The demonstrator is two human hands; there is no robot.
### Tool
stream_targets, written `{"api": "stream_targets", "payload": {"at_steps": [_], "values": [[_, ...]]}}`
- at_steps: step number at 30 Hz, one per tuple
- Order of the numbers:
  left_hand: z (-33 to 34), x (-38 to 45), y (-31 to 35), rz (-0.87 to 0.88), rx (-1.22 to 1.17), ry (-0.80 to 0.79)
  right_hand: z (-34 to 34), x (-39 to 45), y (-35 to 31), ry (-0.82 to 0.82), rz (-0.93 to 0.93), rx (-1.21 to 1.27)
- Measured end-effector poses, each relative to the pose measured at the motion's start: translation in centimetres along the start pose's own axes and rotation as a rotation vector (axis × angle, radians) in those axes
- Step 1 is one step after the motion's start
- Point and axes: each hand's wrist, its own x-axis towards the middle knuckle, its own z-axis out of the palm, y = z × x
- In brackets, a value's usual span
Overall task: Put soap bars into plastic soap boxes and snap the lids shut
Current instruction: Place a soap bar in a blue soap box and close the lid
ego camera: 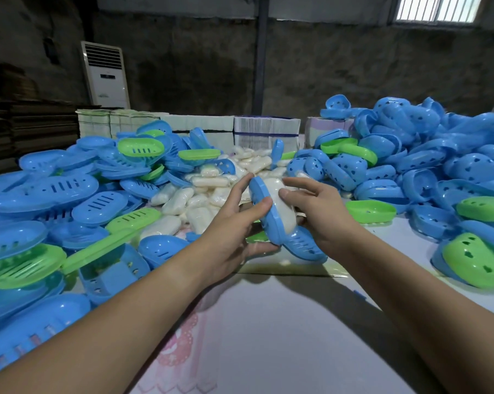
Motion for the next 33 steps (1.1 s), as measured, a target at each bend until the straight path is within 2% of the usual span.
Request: {"api": "stream_targets", "payload": {"at_steps": [4,9,16,22,26,29,33], "values": [[-0.1,0.2,0.1,-0.039,-0.061,-0.015,-0.1,0.3,-0.1,-0.027,0.053,0.136],[-0.1,0.1,0.0,-0.117,-0.184,-0.013,-0.1,0.4,0.4,0.016,0.103,0.100],[-0.3,0.5,-0.1,-0.106,-0.282,-0.047,0.0,0.4,0.4,-0.002,0.226,0.181],[-0.5,0.2,-0.2,-0.117,-0.326,-0.135,0.9,-0.1,0.5,-0.029,0.035,0.068],[-0.3,0.0,0.0,-0.117,-0.352,-0.128,1.2,-0.2,1.1,0.020,-0.083,-0.185],[-0.3,-0.1,0.1,-0.105,-0.358,-0.082,1.5,-0.7,0.6,-0.008,-0.154,-0.313],[0.0,-0.2,0.7,-0.081,-0.369,-0.070,1.2,-1.0,-0.3,-0.116,-0.244,-0.276]]}}
